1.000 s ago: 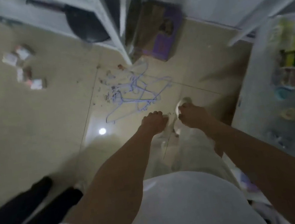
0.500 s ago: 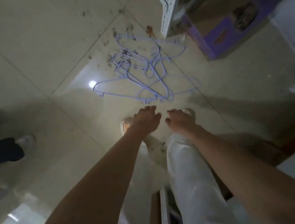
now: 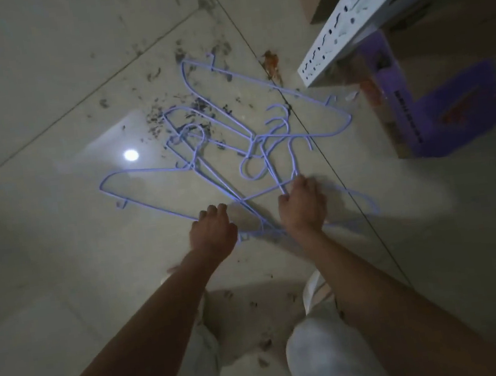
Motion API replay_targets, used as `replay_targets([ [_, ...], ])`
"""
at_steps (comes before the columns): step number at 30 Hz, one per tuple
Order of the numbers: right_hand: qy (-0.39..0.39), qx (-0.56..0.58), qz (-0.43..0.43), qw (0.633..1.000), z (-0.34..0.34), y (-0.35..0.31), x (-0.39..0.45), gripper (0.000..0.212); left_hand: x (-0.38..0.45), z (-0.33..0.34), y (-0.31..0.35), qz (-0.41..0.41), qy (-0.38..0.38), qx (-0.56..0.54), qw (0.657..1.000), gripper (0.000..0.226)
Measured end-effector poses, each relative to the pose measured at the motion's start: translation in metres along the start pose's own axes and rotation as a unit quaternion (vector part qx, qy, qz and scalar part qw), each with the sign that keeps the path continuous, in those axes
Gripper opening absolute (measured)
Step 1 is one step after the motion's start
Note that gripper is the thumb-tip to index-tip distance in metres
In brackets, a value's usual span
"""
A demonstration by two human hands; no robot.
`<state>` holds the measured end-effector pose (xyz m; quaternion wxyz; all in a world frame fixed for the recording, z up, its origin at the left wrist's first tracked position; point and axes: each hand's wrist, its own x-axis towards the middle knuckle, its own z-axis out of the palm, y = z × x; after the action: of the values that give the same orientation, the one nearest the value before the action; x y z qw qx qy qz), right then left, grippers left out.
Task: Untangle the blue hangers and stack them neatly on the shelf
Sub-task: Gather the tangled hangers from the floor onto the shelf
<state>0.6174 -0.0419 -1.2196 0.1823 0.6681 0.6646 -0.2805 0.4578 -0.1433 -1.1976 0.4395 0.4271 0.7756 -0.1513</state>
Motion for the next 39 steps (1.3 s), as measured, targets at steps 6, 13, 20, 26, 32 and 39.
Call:
replay_targets([
  [6, 0.040, -0.085, -0.011, 0.996, 0.021, 0.013, 0.046, 0.044, 0.039, 0.031, 0.003, -0.048, 0.039, -0.045, 0.997, 0.043],
  [13, -0.025, -0.048, -0.019, 0.998, 0.030, 0.035, 0.023, 0.018, 0.018, 0.049, 0.004, -0.046, 0.083, -0.070, 0.993, 0.021],
  [20, -0.128, 0.051, -0.071, 0.988, -0.023, 0.025, -0.061, 0.021, -0.056, 0.015, -0.014, -0.080, 0.137, -0.071, 0.985, 0.030],
  [26, -0.163, 0.131, -0.102, 0.973, -0.079, -0.029, -0.134, 0.026, -0.130, -0.041, -0.009, -0.212, 0.298, -0.313, 0.877, 0.055],
  [32, -0.214, 0.221, -0.085, 0.948, -0.068, -0.106, -0.165, 0.040, -0.157, -0.074, 0.012, -0.197, -0.097, -0.873, 0.436, 0.049],
  [39, -0.078, 0.231, -0.341, 0.908, -0.039, -0.145, -0.166, 0.050, -0.126, -0.069, -0.051, -0.110, 0.001, -0.947, 0.302, 0.042],
])
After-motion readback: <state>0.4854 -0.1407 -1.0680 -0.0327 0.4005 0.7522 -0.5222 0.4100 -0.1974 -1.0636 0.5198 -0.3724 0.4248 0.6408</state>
